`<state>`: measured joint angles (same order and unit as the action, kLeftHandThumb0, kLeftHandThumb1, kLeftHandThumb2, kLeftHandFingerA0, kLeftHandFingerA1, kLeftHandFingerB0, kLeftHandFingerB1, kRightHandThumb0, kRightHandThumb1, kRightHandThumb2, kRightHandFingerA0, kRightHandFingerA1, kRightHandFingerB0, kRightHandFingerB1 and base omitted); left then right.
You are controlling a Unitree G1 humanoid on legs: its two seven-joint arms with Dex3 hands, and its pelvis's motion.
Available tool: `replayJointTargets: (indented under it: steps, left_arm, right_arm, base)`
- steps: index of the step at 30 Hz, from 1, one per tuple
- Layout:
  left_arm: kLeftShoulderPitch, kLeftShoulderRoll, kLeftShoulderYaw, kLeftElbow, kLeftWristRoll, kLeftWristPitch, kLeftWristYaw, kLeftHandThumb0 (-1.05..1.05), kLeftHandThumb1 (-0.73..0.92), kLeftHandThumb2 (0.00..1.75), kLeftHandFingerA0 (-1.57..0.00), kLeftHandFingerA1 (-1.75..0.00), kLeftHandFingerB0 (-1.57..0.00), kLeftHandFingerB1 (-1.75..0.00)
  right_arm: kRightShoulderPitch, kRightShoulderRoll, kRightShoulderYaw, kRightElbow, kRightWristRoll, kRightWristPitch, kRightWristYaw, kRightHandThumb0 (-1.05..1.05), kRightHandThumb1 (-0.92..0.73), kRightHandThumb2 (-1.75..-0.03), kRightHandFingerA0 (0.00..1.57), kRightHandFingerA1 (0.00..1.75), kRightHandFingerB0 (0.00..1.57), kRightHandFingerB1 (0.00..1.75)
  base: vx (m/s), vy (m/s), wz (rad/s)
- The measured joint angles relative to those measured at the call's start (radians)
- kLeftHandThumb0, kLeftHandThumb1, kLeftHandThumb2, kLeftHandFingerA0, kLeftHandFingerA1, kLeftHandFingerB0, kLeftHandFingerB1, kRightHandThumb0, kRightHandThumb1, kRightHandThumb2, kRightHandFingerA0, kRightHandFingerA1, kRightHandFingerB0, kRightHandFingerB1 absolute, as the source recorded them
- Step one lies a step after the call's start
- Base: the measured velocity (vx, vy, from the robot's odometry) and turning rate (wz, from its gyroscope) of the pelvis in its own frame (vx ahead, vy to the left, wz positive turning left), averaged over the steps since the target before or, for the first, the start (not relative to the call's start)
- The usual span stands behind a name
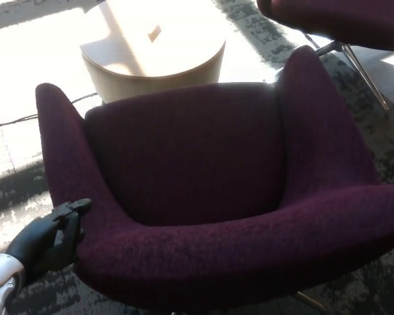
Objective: The robot stands in front of a sofa and uses its left hand to push the left side of the sofa
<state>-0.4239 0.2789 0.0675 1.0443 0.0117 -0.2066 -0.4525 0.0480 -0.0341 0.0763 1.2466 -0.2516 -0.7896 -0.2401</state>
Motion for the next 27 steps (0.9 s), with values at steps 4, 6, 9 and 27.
replayJointTargets:
  steps: [4, 6, 9, 27]
  left_arm:
    - [-0.013, 0.049, 0.033, 0.033, -0.008, -0.001, -0.013, -0.86, 0.88, 1.29, -0.01, -0.26, 0.0, -0.14]
    - [-0.019, 0.067, 0.046, 0.044, -0.014, -0.003, -0.017, -0.89, 0.92, 1.31, 0.0, -0.23, 0.0, -0.11]
    - [-0.006, 0.108, 0.091, 0.056, -0.031, -0.018, -0.026, -0.84, 0.89, 1.28, 0.0, -0.26, 0.0, -0.14]
    - [0.219, 0.098, 0.215, 0.074, -0.113, -0.126, -0.095, -0.86, 0.92, 1.3, 0.0, -0.21, 0.0, -0.13]
  right_arm:
    - [0.0, -0.001, 0.0, 0.0, 0.0, 0.0, 0.0, -0.55, -0.7, -0.61, 0.75, 0.57, 0.59, 0.43]
    - [-0.001, 0.0, 0.0, 0.0, 0.0, -0.001, 0.0, -0.53, -0.7, -0.61, 0.76, 0.6, 0.6, 0.43]
    - [0.003, 0.0, -0.003, 0.001, 0.001, -0.003, 0.003, -0.54, -0.7, -0.61, 0.76, 0.59, 0.6, 0.43]
    - [0.033, 0.001, 0.013, 0.003, -0.011, -0.004, -0.005, -0.54, -0.7, -0.61, 0.78, 0.58, 0.61, 0.43]
  base:
    - [0.0, 0.0, 0.0]
    - [0.0, 0.0, 0.0]
    - [0.0, 0.0, 0.0]
    - [0.0, 0.0, 0.0]
